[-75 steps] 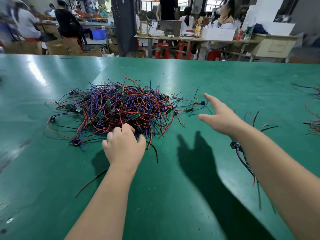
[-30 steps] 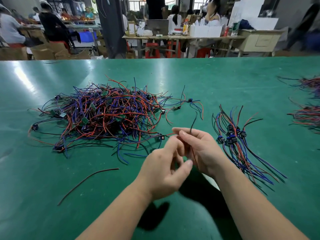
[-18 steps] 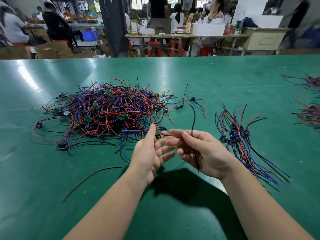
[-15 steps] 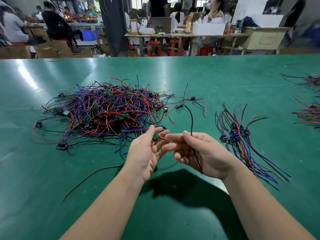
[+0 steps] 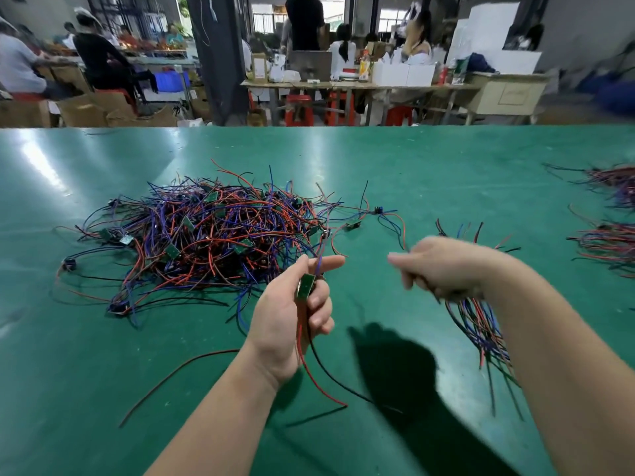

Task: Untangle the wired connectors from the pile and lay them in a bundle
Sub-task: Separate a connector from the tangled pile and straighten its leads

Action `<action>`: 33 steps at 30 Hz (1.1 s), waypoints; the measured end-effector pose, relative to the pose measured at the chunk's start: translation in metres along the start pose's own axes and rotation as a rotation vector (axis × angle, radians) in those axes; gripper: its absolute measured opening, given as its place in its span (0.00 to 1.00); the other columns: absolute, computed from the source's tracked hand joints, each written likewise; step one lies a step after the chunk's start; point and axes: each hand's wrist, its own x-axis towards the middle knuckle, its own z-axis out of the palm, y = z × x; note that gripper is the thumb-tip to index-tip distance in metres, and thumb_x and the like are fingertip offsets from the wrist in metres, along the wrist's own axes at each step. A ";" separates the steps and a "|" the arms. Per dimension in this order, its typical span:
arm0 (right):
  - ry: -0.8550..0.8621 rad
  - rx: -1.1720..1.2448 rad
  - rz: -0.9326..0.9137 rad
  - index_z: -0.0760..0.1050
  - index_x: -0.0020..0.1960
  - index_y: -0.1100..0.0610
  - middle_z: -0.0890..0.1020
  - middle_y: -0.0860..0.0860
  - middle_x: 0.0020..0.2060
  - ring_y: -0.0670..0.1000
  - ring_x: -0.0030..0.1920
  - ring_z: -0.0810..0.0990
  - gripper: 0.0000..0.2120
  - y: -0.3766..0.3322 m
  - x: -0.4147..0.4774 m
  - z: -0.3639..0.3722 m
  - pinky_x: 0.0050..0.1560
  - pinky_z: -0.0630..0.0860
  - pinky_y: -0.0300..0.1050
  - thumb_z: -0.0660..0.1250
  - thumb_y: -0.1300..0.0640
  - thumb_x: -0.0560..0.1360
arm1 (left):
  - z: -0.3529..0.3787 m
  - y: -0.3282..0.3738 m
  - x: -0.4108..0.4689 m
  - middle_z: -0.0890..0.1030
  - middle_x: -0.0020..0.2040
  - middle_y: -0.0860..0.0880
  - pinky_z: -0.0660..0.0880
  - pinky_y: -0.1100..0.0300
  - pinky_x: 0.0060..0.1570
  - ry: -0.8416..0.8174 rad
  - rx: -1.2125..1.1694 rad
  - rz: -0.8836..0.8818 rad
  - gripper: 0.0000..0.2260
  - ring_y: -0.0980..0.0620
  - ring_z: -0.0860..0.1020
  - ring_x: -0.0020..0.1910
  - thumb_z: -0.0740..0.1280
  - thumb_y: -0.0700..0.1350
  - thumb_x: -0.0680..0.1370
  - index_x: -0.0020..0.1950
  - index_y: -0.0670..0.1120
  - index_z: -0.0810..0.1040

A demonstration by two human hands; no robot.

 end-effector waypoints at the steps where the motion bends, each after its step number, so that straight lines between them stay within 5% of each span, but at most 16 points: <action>1: 0.124 0.036 -0.006 0.77 0.41 0.62 0.68 0.53 0.25 0.50 0.21 0.63 0.22 -0.008 0.009 -0.009 0.23 0.61 0.35 0.57 0.45 0.79 | 0.001 0.001 -0.001 0.62 0.27 0.52 0.64 0.64 0.23 -0.020 0.003 -0.001 0.17 0.55 0.60 0.21 0.58 0.53 0.76 0.48 0.45 0.83; 4: 0.356 0.149 -0.007 0.73 0.55 0.66 0.78 0.57 0.34 0.51 0.24 0.70 0.25 -0.025 0.027 -0.023 0.27 0.68 0.38 0.55 0.43 0.80 | -0.001 0.002 -0.003 0.64 0.28 0.51 0.65 0.63 0.24 -0.049 0.023 0.006 0.19 0.55 0.61 0.22 0.58 0.52 0.72 0.52 0.43 0.81; 8: 0.222 0.294 -0.083 0.75 0.53 0.61 0.82 0.54 0.34 0.48 0.21 0.71 0.24 -0.026 0.021 -0.001 0.25 0.69 0.37 0.54 0.41 0.79 | -0.001 0.000 -0.002 0.70 0.30 0.53 0.68 0.63 0.24 -0.074 0.139 0.019 0.17 0.55 0.66 0.23 0.53 0.43 0.78 0.58 0.40 0.78; 11: 0.060 0.562 -0.242 0.80 0.46 0.57 0.79 0.51 0.28 0.47 0.22 0.70 0.21 -0.017 0.004 0.035 0.25 0.66 0.37 0.60 0.41 0.77 | 0.000 -0.007 -0.003 0.78 0.33 0.53 0.70 0.63 0.24 0.022 0.618 0.177 0.15 0.53 0.70 0.23 0.61 0.39 0.78 0.63 0.38 0.75; 13: -0.001 0.746 -0.333 0.80 0.43 0.58 0.77 0.52 0.28 0.47 0.23 0.70 0.19 -0.008 -0.006 0.058 0.26 0.65 0.38 0.67 0.41 0.70 | -0.001 -0.016 -0.006 0.75 0.30 0.49 0.72 0.58 0.28 0.009 0.867 0.293 0.28 0.53 0.70 0.25 0.65 0.44 0.76 0.75 0.48 0.62; 18: -0.021 0.850 -0.375 0.81 0.36 0.59 0.80 0.59 0.34 0.48 0.28 0.70 0.07 0.011 -0.017 0.090 0.30 0.66 0.39 0.74 0.55 0.64 | -0.009 -0.023 -0.008 0.69 0.27 0.53 0.71 0.54 0.34 -0.104 1.351 0.397 0.41 0.55 0.66 0.25 0.65 0.49 0.71 0.76 0.58 0.42; 22: -0.056 1.072 -0.340 0.84 0.37 0.57 0.80 0.50 0.28 0.45 0.27 0.76 0.05 0.019 -0.014 0.085 0.31 0.74 0.34 0.71 0.58 0.62 | -0.001 -0.021 -0.011 0.81 0.30 0.53 0.75 0.62 0.33 -0.016 1.019 0.228 0.43 0.50 0.78 0.27 0.71 0.57 0.67 0.77 0.59 0.51; 25: -0.044 1.210 -0.333 0.85 0.41 0.56 0.81 0.51 0.30 0.44 0.29 0.78 0.09 0.020 -0.014 0.079 0.32 0.76 0.33 0.70 0.61 0.61 | 0.006 -0.012 -0.009 0.85 0.38 0.42 0.76 0.60 0.28 0.048 0.556 -0.073 0.21 0.46 0.83 0.32 0.69 0.50 0.74 0.65 0.47 0.70; 27: -0.029 1.271 -0.331 0.83 0.44 0.57 0.82 0.53 0.31 0.45 0.29 0.80 0.12 0.019 -0.015 0.078 0.30 0.76 0.33 0.71 0.61 0.61 | 0.009 -0.007 -0.009 0.85 0.39 0.41 0.77 0.61 0.28 0.039 0.378 -0.217 0.16 0.47 0.83 0.32 0.69 0.48 0.72 0.57 0.43 0.76; 30: -0.007 1.282 -0.332 0.81 0.45 0.57 0.83 0.53 0.32 0.45 0.30 0.81 0.14 0.016 -0.016 0.080 0.29 0.75 0.32 0.72 0.60 0.60 | 0.010 -0.007 -0.011 0.85 0.39 0.43 0.77 0.62 0.29 -0.009 0.323 -0.309 0.13 0.50 0.83 0.32 0.70 0.55 0.65 0.42 0.47 0.84; 33: -0.018 1.258 -0.327 0.79 0.46 0.58 0.84 0.53 0.32 0.45 0.31 0.81 0.13 0.014 -0.016 0.082 0.31 0.75 0.32 0.71 0.61 0.61 | 0.011 -0.011 -0.012 0.83 0.36 0.43 0.75 0.65 0.25 -0.010 0.307 -0.268 0.12 0.54 0.79 0.27 0.74 0.53 0.63 0.35 0.45 0.82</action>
